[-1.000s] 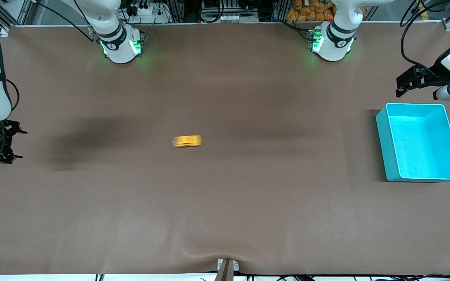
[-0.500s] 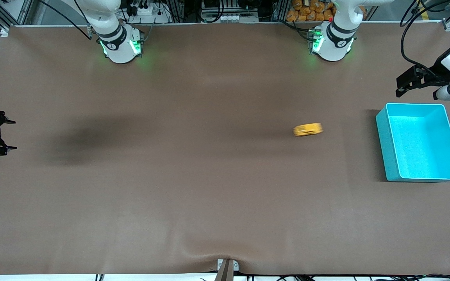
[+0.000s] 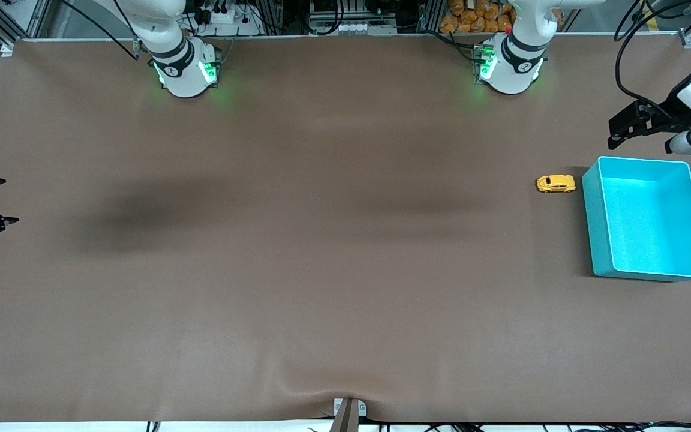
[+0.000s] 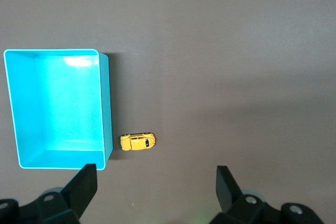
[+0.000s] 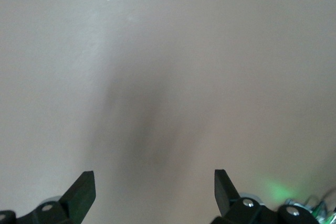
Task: Wind and store yellow beetle car
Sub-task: 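Reach the left gripper down to the car beside the teal box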
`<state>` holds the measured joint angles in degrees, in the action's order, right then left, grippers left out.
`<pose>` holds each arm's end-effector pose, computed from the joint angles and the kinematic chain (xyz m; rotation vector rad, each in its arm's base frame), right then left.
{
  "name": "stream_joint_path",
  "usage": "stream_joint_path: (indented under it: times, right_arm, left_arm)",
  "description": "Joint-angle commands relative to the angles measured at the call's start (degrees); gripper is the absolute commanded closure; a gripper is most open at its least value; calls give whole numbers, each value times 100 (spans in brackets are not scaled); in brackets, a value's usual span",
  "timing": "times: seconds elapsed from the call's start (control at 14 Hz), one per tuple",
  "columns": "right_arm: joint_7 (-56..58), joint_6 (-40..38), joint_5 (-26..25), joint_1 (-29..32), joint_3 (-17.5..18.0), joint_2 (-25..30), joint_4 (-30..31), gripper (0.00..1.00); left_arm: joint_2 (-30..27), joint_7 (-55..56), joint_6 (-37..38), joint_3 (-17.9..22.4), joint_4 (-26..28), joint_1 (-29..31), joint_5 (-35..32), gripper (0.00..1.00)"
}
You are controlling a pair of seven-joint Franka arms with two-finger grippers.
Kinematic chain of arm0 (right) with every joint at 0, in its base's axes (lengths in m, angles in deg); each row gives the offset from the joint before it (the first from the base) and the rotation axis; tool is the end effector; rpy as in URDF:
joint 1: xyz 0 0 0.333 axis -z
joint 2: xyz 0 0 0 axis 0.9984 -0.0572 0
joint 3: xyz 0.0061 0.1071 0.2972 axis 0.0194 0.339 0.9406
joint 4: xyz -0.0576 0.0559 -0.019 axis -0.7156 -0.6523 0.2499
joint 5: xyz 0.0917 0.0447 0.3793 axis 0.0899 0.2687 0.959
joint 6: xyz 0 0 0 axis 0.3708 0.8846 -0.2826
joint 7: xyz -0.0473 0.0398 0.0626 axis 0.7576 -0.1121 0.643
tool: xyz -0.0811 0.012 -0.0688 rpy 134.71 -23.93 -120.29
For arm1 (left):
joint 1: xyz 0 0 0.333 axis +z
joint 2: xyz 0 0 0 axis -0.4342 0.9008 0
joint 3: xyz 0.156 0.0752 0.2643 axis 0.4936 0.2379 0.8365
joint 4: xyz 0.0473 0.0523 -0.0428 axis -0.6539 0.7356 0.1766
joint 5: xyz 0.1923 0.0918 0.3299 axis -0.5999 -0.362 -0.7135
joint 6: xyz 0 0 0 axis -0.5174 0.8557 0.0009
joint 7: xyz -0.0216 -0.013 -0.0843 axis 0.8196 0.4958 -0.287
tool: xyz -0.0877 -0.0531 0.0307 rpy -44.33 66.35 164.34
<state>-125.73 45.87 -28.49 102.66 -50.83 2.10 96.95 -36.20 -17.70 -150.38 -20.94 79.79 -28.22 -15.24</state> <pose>0.5879 -0.2110 0.4381 2.5182 -1.5883 -0.3204 0.5334 -0.0423 0.6374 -3.1237 0.1456 0.0095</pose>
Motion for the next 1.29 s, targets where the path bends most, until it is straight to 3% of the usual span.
stream_joint_path:
  times: [0.0, 0.14, 0.29, 0.43, 0.64, 0.86, 1.07, 1.21]
  right_arm:
    - [822, -234, 98, -73, 239, 52, -254, 0]
    - [1778, -401, 194, -64, 459, 52, -482, 0]
    - [2692, -769, 641, -38, 477, 104, -694, 0]
    - [3773, -885, 731, -47, 477, 315, -730, 0]
    - [3972, -1044, 1510, -11, 468, 526, -738, 0]
    - [4637, -990, 1418, -222, 495, 580, -1027, 0]
    - [4832, -1148, 1452, -344, 573, 571, -1195, 0]
    - [5017, -1149, 1251, -599, 644, 877, -1161, 0]
  left_arm:
    - [7, -128, -33, -15, 5, 55, 124, 0]
    - [104, -111, -15, -15, 14, 55, 124, 0]
    - [279, -32, 2, -15, 14, 46, 124, 0]
    - [403, 248, 20, -23, 40, 11, 107, 0]
    - [640, 741, 240, -32, 75, 46, 98, 0]
    - [973, 2045, 293, -50, 277, -6, 124, 0]
    - [818, 2508, -66, -103, 1179, -69, 71, 0]
    - [466, 2526, -557, -111, 1979, 115, 71, 0]
